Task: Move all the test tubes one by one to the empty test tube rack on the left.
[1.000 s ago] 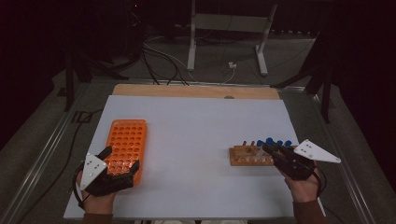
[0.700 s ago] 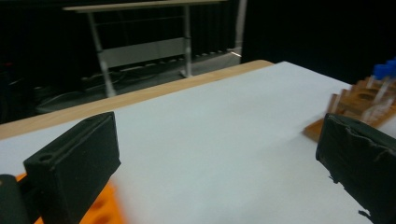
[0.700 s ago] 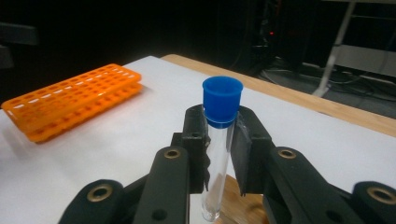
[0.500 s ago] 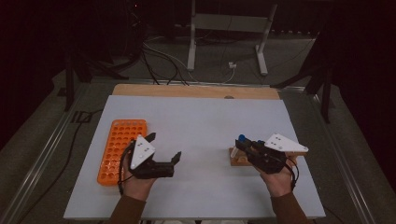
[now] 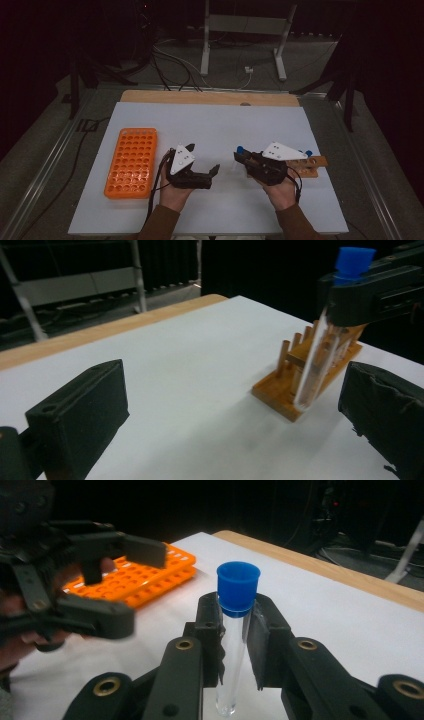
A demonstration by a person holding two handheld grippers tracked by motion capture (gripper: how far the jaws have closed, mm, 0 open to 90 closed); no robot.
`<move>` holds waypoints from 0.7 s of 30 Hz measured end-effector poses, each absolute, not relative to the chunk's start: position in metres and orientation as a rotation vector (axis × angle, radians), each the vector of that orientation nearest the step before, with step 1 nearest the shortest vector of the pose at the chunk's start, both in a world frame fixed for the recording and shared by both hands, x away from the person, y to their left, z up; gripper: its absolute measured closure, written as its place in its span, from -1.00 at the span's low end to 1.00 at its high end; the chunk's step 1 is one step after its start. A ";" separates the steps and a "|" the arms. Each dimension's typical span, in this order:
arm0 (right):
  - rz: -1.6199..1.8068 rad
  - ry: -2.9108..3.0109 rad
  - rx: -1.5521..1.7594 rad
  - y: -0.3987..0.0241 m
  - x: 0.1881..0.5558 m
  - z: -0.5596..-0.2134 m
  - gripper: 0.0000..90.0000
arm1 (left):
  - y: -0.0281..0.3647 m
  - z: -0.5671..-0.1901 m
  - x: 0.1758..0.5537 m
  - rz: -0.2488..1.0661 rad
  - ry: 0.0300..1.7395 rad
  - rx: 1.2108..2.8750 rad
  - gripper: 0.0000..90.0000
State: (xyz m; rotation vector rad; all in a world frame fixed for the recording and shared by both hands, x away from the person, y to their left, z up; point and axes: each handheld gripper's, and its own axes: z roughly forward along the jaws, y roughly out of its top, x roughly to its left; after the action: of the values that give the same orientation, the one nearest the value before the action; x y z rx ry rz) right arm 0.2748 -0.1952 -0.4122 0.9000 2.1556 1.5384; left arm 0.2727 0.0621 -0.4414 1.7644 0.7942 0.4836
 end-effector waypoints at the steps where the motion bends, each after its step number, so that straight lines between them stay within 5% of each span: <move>1: 1.542 2.158 0.898 -0.193 0.275 -0.412 0.71 | 0.059 -0.443 0.273 0.476 0.791 1.766 -0.99; 8: 1.551 2.201 0.861 -0.173 0.275 -0.413 0.71 | 0.046 -0.445 0.272 0.485 0.755 1.790 -0.80; 14: 1.571 2.217 0.844 -0.163 0.272 -0.413 0.71 | 0.042 -0.445 0.267 0.490 0.681 1.804 0.12; 21: 1.570 2.223 0.845 -0.162 0.272 -0.414 0.71 | 0.040 -0.445 0.264 0.461 0.615 1.831 0.62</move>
State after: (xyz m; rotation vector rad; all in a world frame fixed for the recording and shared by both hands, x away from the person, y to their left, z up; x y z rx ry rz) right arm 0.2716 -0.1620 -0.4144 0.8446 2.2233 1.5703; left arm 0.2638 0.0401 -0.4446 1.8312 0.6153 0.4612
